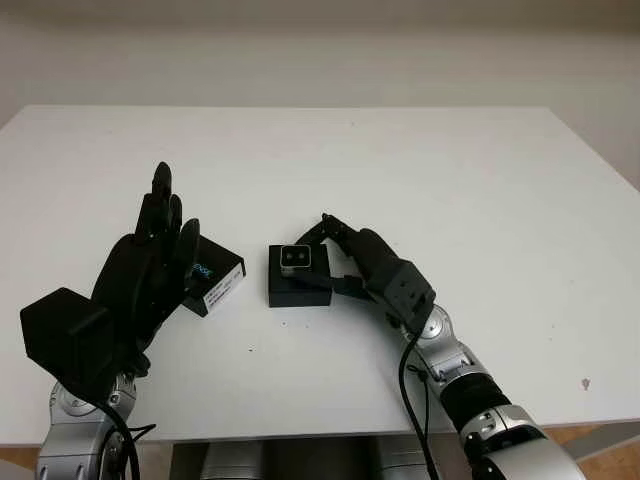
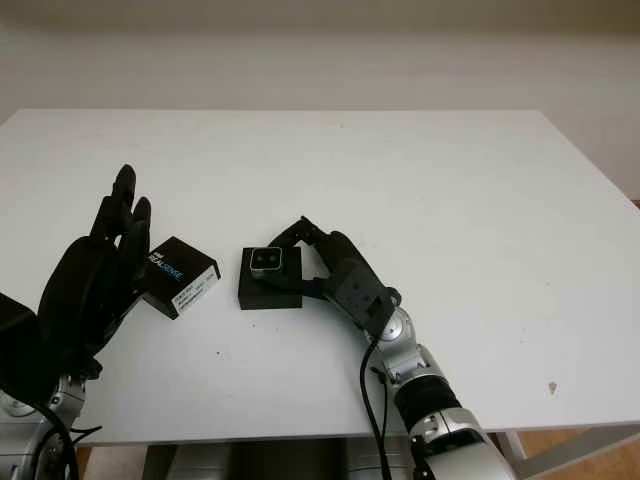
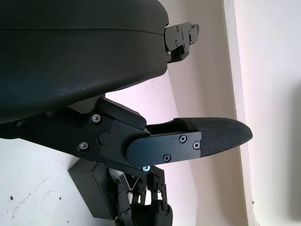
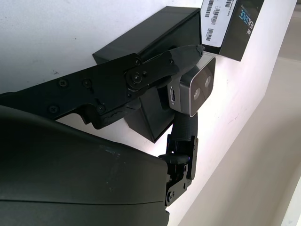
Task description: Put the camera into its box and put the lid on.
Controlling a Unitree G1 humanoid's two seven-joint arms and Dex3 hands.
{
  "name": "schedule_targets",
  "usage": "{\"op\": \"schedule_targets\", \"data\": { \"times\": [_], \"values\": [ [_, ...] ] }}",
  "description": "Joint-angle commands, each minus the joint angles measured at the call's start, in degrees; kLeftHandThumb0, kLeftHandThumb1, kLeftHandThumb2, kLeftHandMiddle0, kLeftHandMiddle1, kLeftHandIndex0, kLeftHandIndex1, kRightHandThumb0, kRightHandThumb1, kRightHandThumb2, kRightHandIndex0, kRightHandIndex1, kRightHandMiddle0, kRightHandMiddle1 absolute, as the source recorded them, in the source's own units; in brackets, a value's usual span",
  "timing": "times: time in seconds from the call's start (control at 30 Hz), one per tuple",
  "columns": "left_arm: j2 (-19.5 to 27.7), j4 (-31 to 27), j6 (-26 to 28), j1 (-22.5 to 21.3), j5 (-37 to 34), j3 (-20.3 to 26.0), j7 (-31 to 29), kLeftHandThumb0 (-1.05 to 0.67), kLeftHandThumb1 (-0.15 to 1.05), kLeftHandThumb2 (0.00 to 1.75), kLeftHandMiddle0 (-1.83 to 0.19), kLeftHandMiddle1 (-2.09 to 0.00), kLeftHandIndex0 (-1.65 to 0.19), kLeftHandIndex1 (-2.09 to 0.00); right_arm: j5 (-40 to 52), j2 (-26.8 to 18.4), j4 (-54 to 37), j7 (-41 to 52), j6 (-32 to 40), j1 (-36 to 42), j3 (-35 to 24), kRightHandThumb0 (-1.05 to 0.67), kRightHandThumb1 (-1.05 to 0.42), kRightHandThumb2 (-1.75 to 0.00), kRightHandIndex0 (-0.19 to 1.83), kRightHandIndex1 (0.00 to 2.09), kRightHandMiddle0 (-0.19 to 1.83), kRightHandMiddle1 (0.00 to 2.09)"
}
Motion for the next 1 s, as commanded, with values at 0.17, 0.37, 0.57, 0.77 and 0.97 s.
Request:
{"op": "schedule_targets", "data": {
  "times": [0.17,0.37,0.57,0.77,0.97],
  "values": [
    [0.4,-1.2,0.1,-0.1,-0.7,0.4,-0.1,-0.83,1.05,0.57,0.19,0.00,0.19,0.00,-0.2,-0.8,0.8,-0.5,-0.5,0.0,0.0,-0.52,-1.05,-0.15,0.04,0.05,0.32,1.56],
    [0.5,-1.4,0.0,0.0,-0.5,0.4,0.1,-0.84,1.05,0.57,0.19,0.00,0.19,0.00,0.0,-1.1,0.8,-0.4,-0.4,0.1,-0.2,-0.50,-1.05,-0.15,0.04,0.05,0.31,1.56],
    [0.4,-1.4,0.5,-0.4,-0.3,0.3,0.5,-0.85,1.05,0.57,0.19,0.00,0.19,0.00,0.7,-1.1,0.8,0.2,0.1,0.1,-0.6,-0.49,-1.05,-0.14,0.03,0.05,0.31,1.55],
    [0.3,-0.9,-0.1,-0.7,0.0,0.2,0.8,-0.84,1.05,0.57,0.19,0.00,0.19,0.00,0.9,-1.2,0.7,0.3,0.2,0.2,-0.8,-0.48,-1.05,-0.13,0.04,0.05,0.32,1.55],
    [0.2,-0.7,-0.5,-0.7,-0.3,0.2,0.7,-0.83,1.05,0.57,0.19,0.00,0.19,0.00,1.0,-1.5,0.7,0.7,0.2,0.2,-0.8,-0.47,-1.05,-0.13,0.03,0.05,0.32,1.54]
  ]
}}
